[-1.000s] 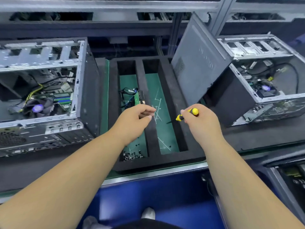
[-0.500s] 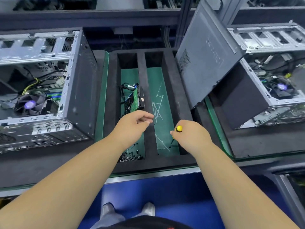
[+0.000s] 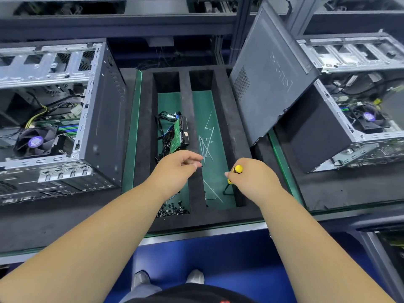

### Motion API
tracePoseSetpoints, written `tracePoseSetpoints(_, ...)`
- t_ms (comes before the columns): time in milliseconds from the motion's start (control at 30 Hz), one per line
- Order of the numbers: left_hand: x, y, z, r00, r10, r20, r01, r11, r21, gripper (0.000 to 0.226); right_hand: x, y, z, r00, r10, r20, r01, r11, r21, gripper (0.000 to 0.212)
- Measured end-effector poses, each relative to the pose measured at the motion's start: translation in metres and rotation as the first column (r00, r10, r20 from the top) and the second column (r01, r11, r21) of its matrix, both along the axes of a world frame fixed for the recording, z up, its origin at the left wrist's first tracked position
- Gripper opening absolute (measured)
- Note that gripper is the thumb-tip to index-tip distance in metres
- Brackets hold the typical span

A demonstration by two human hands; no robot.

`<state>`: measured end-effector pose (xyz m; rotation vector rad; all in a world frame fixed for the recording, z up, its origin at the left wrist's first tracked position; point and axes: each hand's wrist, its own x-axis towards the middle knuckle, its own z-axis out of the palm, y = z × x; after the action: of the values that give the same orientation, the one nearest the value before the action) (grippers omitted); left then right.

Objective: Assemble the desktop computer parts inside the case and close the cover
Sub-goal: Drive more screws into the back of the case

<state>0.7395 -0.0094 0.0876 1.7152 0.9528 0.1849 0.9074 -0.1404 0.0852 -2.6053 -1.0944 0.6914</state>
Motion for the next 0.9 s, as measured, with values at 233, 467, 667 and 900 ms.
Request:
tracePoseSetpoints(233, 0.009, -0.002, 0.009, 0.997, 0.064, -0.048, -0.067, 0.996, -0.062, 0.022, 0.005, -0.005, 0.052, 0.989, -0.118, -0.091, 0.137, 0.958, 0.253, 0.027)
tracePoseSetpoints(467, 0.034, -0.014, 0.022, 0.963, 0.267, -0.044, -0.25, 0.816, -0.521, 0.018, 0.001, -0.007, 0.101, 0.972, -0.155, -0.177, 0.22, 0.864, 0.453, 0.023)
tracePoseSetpoints(667, 0.047, -0.014, 0.034, 0.912, 0.411, 0.011, -0.271, 0.621, -0.736, 0.014, -0.004, -0.011, 0.115, 0.965, -0.115, -0.235, 0.225, 0.821, 0.525, 0.021)
tracePoseSetpoints(900, 0.035, -0.003, 0.046, 0.875, 0.454, 0.167, -0.22, 0.682, -0.698, 0.01, -0.007, -0.012, 0.125, 0.925, -0.117, -0.361, 0.337, 0.689, 0.641, 0.013)
